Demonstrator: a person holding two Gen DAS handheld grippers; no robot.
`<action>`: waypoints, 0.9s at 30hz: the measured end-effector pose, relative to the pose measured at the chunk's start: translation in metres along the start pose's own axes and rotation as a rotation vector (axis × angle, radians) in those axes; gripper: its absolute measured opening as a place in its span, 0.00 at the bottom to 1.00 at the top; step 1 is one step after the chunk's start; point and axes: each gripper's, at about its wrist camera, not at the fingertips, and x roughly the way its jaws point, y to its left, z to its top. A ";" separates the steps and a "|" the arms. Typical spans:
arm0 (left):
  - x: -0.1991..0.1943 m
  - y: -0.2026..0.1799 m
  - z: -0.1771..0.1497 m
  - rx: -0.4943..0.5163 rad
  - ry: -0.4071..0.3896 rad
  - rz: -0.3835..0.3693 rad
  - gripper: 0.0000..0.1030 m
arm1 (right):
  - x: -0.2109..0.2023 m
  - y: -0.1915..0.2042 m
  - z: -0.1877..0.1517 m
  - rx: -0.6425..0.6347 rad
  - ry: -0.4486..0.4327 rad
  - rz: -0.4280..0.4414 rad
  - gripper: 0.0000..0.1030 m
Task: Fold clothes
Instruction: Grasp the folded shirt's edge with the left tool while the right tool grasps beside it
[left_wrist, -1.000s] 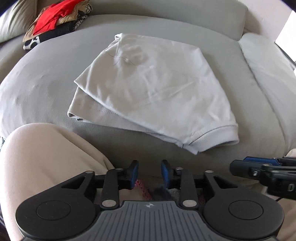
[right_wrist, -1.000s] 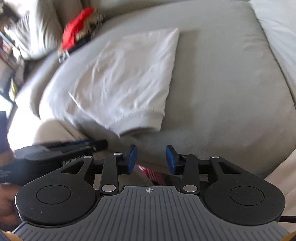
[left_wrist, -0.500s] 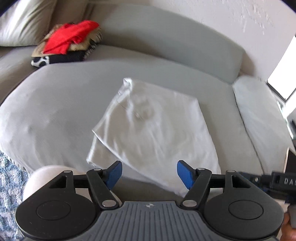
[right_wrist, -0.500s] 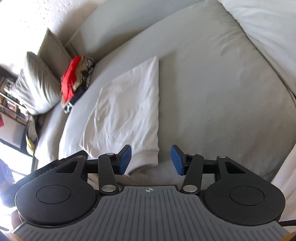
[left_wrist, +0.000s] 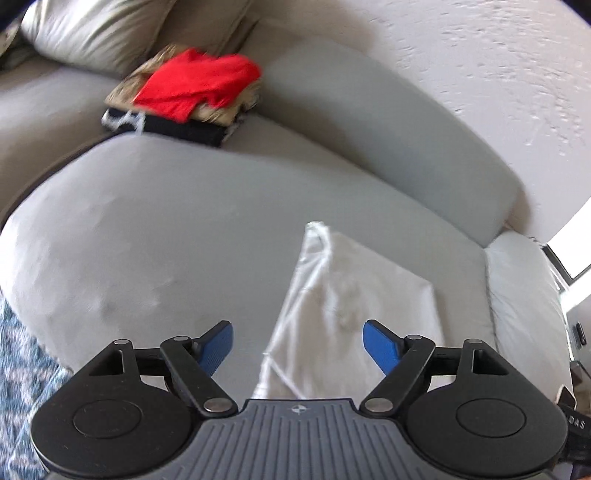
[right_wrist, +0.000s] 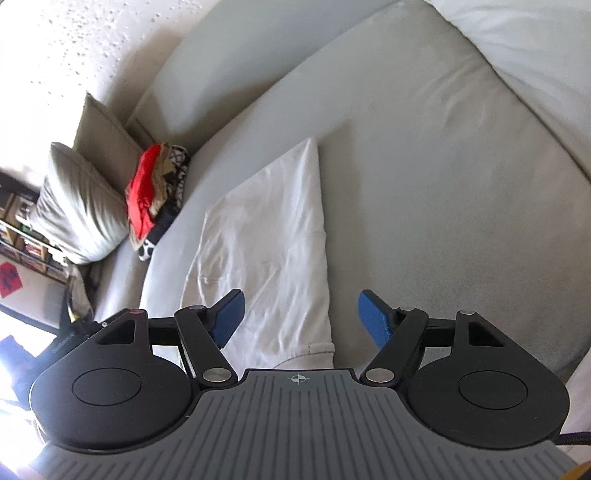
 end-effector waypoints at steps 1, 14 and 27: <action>0.003 0.002 0.001 0.000 0.010 0.002 0.75 | 0.002 -0.001 0.000 0.005 0.002 -0.002 0.71; 0.040 0.031 0.008 -0.115 0.137 -0.151 0.75 | 0.026 -0.016 0.003 0.074 0.029 0.003 0.71; 0.079 0.029 0.015 -0.053 0.360 -0.249 0.78 | 0.039 -0.019 0.011 0.080 0.091 0.061 0.67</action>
